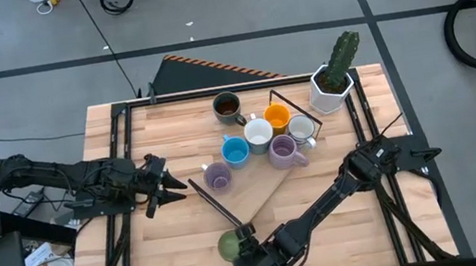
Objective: Place coffee mugs
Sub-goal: Put the green mug on the shelf
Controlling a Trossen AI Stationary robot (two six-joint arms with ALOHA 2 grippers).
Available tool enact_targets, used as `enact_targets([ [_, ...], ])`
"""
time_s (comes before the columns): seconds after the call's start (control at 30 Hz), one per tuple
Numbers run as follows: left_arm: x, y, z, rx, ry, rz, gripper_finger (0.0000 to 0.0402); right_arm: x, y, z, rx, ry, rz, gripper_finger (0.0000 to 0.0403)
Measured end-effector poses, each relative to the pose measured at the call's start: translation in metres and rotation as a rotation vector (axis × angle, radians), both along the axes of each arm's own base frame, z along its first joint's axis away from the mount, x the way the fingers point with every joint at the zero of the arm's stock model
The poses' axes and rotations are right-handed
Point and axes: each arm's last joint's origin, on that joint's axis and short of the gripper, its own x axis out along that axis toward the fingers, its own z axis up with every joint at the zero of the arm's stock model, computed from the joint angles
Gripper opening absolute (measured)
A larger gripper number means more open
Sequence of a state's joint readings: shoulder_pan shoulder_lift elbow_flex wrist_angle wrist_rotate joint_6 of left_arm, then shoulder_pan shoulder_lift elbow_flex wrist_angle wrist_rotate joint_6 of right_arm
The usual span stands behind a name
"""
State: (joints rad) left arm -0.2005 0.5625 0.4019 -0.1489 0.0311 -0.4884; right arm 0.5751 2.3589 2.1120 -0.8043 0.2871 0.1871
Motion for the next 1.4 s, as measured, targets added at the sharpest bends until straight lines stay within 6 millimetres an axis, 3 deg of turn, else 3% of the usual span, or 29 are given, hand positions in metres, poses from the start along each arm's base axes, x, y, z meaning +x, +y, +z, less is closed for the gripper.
enact_targets([
  [0.57, 0.0, 0.0, 0.0, -0.019, 0.004, 0.005, 0.0172, 0.011, -0.015, 0.01, 0.029, -0.03, -0.052, 0.0175],
  [0.7, 0.0, 0.0, 0.0, -0.019, 0.004, 0.005, 0.0172, 0.012, -0.014, 0.024, 0.039, -0.06, -0.054, 0.0175],
  [1.17, 0.0, 0.0, -0.001, -0.021, 0.011, 0.007, 0.0172, 0.009, -0.003, 0.028, 0.062, -0.09, -0.051, 0.0173],
  [1.4, 0.0, 0.0, -0.001, -0.022, 0.011, 0.007, 0.0172, 0.013, -0.002, 0.041, 0.047, -0.159, -0.018, 0.0171],
])
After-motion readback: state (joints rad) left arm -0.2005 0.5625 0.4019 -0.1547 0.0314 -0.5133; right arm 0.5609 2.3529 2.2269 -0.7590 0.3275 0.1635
